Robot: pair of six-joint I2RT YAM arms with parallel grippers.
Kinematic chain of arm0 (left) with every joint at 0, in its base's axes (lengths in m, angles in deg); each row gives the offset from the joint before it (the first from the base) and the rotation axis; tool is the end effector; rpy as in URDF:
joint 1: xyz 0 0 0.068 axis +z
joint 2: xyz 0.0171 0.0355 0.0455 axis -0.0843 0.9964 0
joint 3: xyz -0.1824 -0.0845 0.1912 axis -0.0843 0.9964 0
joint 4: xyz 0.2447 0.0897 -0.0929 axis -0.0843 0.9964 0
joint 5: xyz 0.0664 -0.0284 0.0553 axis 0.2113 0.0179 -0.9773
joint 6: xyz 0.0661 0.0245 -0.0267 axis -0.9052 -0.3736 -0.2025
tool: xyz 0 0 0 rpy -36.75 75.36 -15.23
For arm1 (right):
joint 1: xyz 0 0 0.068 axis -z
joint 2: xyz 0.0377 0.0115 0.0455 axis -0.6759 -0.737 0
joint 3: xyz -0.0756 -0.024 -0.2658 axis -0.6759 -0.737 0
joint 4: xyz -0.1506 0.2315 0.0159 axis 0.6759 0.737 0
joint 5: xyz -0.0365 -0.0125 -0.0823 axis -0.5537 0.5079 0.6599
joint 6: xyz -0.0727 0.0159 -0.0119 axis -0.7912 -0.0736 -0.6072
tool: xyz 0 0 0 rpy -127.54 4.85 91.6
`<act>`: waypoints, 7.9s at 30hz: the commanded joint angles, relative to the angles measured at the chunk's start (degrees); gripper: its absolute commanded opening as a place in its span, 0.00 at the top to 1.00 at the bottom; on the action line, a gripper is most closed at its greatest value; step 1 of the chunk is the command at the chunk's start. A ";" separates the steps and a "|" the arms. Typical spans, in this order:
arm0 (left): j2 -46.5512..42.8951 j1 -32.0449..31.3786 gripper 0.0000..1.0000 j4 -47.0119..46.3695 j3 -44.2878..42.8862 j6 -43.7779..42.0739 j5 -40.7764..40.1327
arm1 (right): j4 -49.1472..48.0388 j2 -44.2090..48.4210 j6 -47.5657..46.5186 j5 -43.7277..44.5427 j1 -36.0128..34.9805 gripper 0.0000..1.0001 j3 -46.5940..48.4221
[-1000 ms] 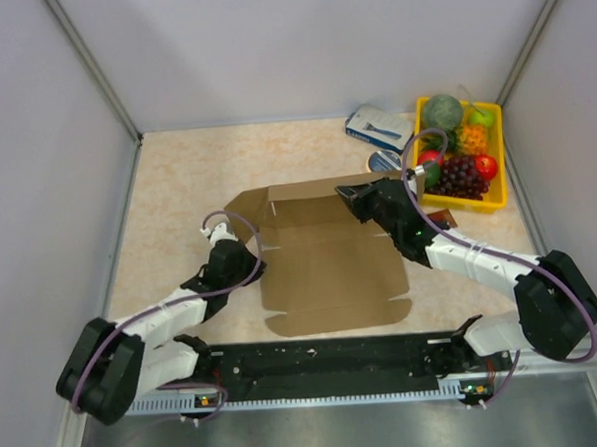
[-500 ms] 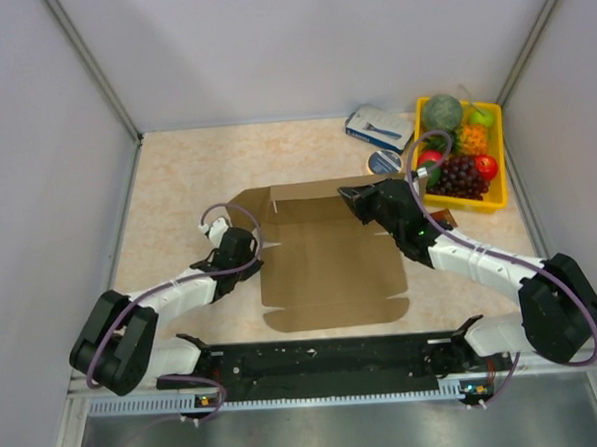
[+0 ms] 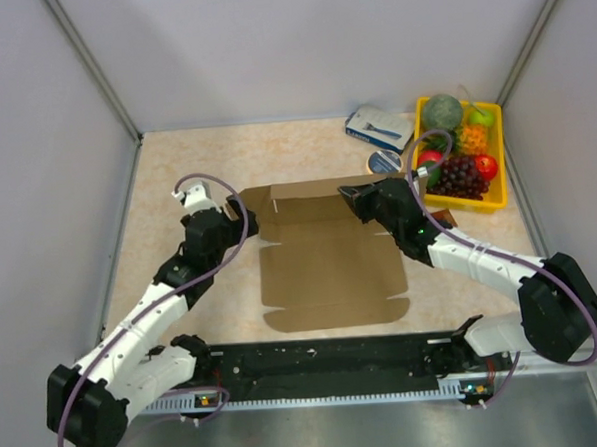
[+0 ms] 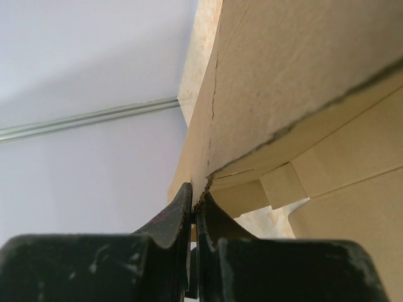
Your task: Fold the paper box
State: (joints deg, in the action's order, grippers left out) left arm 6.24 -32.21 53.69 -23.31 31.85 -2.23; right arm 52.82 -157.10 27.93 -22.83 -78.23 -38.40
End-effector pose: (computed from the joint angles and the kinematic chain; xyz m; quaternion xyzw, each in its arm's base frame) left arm 0.2252 -0.0928 0.2538 -0.1611 0.8177 -0.1646 0.5275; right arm 0.2800 0.1835 0.2413 0.4307 0.6913 0.4669 0.3444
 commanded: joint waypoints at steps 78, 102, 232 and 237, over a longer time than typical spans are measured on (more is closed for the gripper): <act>-12.48 -11.44 0.89 -3.49 9.86 4.34 4.34 | 3.09 12.44 -12.68 -1.22 0.81 1.00 -12.68; 26.62 -17.71 0.59 -1.18 -4.11 19.11 -9.30 | 5.20 13.67 -11.27 0.45 0.90 1.00 -10.22; 44.56 1.89 0.39 -39.51 -4.74 7.76 -2.70 | -7.55 -13.40 4.20 6.78 0.20 1.00 13.07; 46.92 3.47 0.31 -37.24 -5.51 10.48 -0.70 | -8.07 -13.84 4.29 6.26 0.20 1.00 13.07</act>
State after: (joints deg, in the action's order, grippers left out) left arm 52.20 -30.09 13.91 -27.75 39.30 -3.23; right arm 45.32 -172.05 31.93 -16.86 -77.38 -25.11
